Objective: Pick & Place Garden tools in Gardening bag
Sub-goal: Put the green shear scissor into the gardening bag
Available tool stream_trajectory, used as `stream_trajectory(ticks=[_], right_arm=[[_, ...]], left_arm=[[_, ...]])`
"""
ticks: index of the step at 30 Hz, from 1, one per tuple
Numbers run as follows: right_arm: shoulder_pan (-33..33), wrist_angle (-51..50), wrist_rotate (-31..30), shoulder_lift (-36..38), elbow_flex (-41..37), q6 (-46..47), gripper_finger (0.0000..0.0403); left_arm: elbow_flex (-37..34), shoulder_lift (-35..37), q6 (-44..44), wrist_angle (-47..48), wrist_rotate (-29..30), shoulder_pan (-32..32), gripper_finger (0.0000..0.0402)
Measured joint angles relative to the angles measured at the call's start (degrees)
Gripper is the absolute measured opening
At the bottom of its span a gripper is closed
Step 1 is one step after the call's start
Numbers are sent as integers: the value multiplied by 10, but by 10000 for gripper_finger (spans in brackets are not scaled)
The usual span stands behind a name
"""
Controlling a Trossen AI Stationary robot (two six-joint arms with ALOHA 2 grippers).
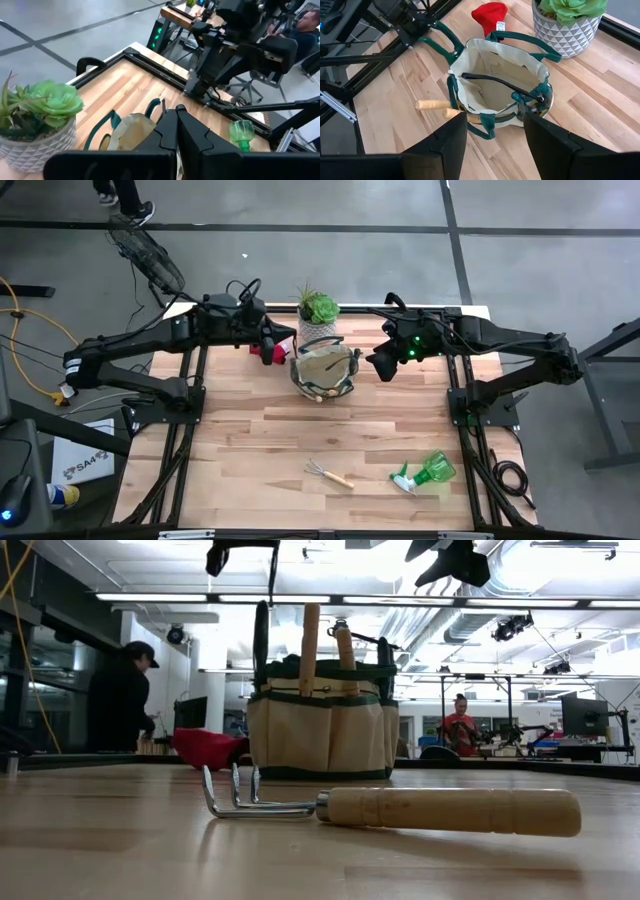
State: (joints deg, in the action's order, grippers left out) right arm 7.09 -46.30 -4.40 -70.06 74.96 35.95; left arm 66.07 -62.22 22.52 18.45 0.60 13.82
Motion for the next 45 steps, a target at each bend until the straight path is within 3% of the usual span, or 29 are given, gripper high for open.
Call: stream_trajectory(ticks=[7, 15, 22, 30, 39, 45], right_arm=[[0, 0, -2, 0, 0, -2, 188], [0, -1, -2, 0, 0, -2, 188], [0, -1, -2, 0, 0, -2, 188], [0, -1, -2, 0, 0, -2, 188], [0, -1, -10, 0, 0, -2, 188], [0, -2, -10, 0, 0, -2, 188]], left_arm=[[0, 0, -13, 29, 1, 0, 0], [0, 4, -11, 89, 51, 0, 0], [0, 24, -11, 113, 60, 0, 0], [0, 53, 8, 165, 126, 0, 0], [0, 59, 18, 124, 144, 0, 0], [0, 56, 29, 147, 170, 0, 0]])
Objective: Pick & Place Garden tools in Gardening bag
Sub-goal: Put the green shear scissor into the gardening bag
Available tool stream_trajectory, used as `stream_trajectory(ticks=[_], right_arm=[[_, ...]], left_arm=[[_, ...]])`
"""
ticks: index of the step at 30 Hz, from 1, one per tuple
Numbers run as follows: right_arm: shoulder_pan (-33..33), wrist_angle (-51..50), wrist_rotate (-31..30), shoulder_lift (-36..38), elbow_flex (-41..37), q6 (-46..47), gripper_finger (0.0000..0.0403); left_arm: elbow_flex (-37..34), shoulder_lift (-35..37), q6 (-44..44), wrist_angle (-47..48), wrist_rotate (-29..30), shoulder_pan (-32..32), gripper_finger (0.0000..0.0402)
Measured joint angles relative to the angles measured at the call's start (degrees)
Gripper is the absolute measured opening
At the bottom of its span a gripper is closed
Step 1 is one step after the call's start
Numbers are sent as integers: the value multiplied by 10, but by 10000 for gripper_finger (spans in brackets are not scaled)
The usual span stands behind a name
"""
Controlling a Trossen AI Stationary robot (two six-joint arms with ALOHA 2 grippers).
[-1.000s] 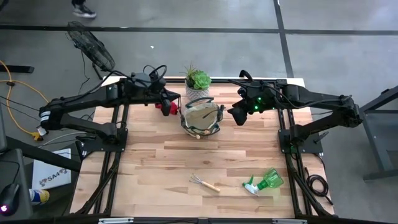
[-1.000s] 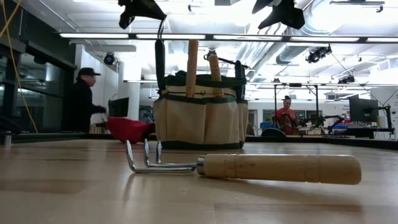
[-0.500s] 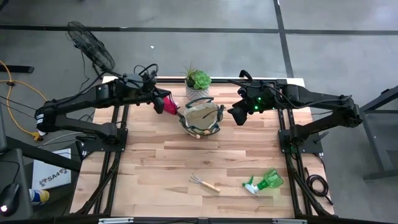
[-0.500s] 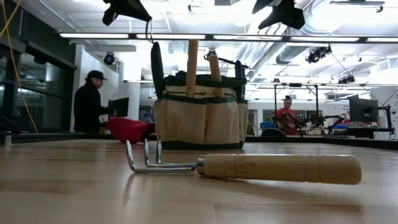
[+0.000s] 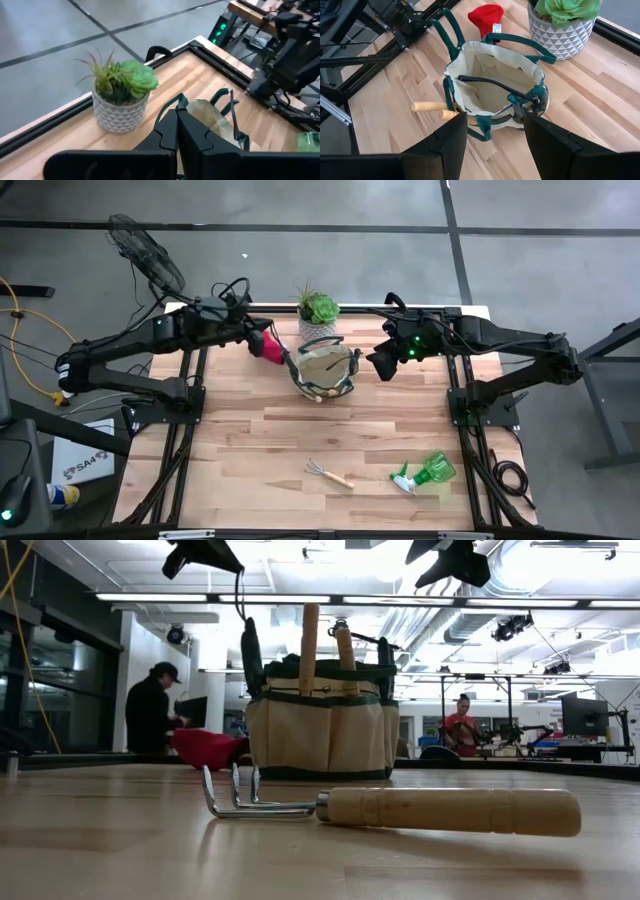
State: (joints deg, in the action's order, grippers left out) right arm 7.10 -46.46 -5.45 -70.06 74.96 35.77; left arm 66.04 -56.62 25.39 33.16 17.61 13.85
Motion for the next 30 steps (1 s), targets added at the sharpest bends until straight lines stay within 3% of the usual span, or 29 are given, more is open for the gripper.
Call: stream_trajectory(ticks=[11, 21, 25, 30], right_arm=[[0, 0, -2, 0, 0, 0, 188], [0, -1, -4, 0, 0, 0, 188], [0, -1, -4, 0, 0, 0, 188], [0, -1, -4, 0, 0, 0, 188]], left_arm=[[0, -25, 49, 75, -9, 0, 0], [0, -25, 83, 109, -166, 0, 0], [0, -25, 97, 157, -164, 0, 0], [0, -25, 97, 146, -145, 0, 0]])
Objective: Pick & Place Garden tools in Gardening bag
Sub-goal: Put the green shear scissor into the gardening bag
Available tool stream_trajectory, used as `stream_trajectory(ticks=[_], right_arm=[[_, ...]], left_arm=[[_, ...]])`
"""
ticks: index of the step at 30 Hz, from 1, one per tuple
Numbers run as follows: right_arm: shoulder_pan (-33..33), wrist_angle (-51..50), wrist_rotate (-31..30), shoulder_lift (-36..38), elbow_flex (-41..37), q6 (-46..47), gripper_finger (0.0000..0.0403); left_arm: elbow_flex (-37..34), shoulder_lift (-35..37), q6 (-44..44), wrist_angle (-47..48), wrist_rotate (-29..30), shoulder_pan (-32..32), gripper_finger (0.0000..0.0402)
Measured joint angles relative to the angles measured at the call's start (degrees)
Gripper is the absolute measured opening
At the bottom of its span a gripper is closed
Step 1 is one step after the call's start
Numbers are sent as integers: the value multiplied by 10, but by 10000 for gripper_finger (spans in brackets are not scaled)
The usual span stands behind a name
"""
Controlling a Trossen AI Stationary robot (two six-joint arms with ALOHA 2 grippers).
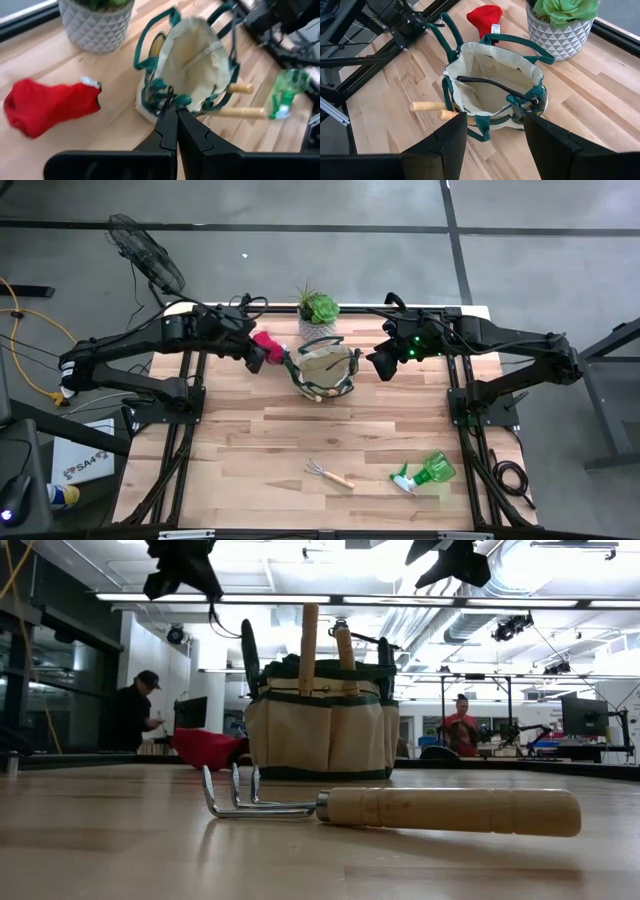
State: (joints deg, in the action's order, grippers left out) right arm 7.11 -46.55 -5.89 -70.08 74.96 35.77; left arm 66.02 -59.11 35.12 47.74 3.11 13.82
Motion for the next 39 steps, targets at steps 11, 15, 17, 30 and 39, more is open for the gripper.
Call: stream_trajectory(ticks=[11, 15, 17, 30, 39], right_arm=[[0, 0, 0, 0, 0, 0, 188], [0, 0, 0, 0, 0, 0, 188], [0, 0, 0, 0, 0, 0, 188], [0, 0, 0, 0, 0, 0, 188], [0, 0, 1, 0, 0, 0, 188]], left_arm=[[0, -1, -21, -158, -30, 0, 0], [0, -13, -21, -156, -30, 0, 0], [0, -24, -22, -169, -34, 0, 0], [0, -112, -27, -284, -116, 0, 0], [0, -92, -27, -235, -101, 0, 0]])
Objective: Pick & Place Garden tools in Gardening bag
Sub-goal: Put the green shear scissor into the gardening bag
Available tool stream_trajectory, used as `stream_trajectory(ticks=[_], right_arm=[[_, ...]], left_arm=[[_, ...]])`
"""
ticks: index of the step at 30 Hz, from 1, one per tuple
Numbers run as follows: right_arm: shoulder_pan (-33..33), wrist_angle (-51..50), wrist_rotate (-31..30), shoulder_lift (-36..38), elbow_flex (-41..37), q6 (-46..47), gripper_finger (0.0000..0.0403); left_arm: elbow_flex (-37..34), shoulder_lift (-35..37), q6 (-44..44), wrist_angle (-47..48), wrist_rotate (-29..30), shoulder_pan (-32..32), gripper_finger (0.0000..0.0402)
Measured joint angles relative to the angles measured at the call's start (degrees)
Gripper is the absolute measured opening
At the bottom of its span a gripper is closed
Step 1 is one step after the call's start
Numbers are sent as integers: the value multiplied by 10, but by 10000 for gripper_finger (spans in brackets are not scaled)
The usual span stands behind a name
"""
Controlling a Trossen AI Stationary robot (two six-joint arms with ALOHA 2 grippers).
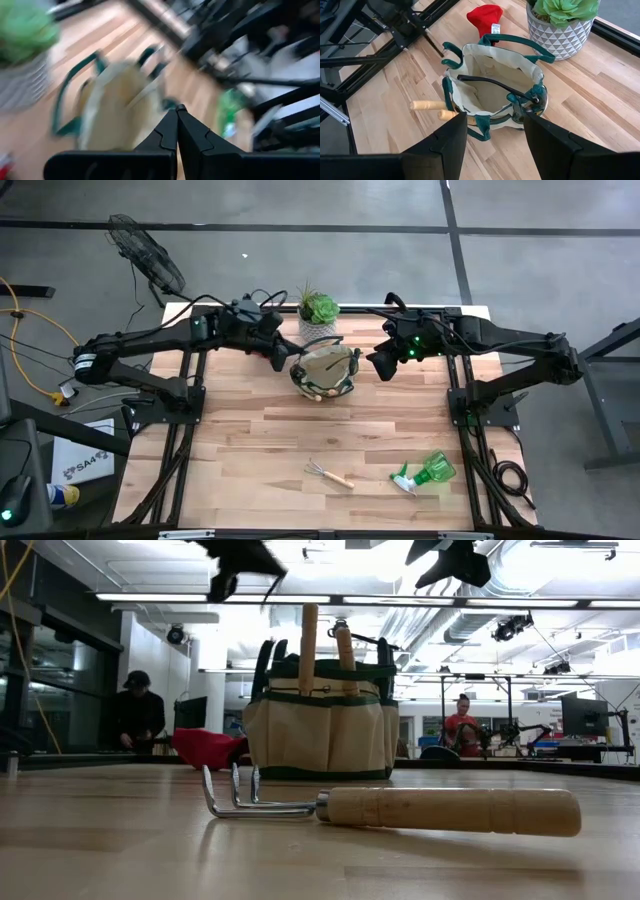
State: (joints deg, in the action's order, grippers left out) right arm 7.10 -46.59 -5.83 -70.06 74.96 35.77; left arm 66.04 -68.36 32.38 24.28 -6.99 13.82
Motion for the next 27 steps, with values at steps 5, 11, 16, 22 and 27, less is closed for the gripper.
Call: stream_trajectory(ticks=[5, 11, 16, 22, 27], right_arm=[[0, -1, 0, 0, 0, 0, 188], [0, -1, 0, 0, 0, -1, 188], [0, -1, 0, 0, 0, 0, 188], [0, -1, 0, 0, 0, 0, 188], [0, 0, 0, 0, 0, 0, 188]], left_arm=[[0, 10, -3, 80, 59, 0, 0], [0, 29, 10, 138, 151, 0, 0], [0, 39, 44, 185, 206, 0, 0], [0, 39, 84, 234, 262, 0, 0], [0, 41, 86, 226, 283, 0, 0]])
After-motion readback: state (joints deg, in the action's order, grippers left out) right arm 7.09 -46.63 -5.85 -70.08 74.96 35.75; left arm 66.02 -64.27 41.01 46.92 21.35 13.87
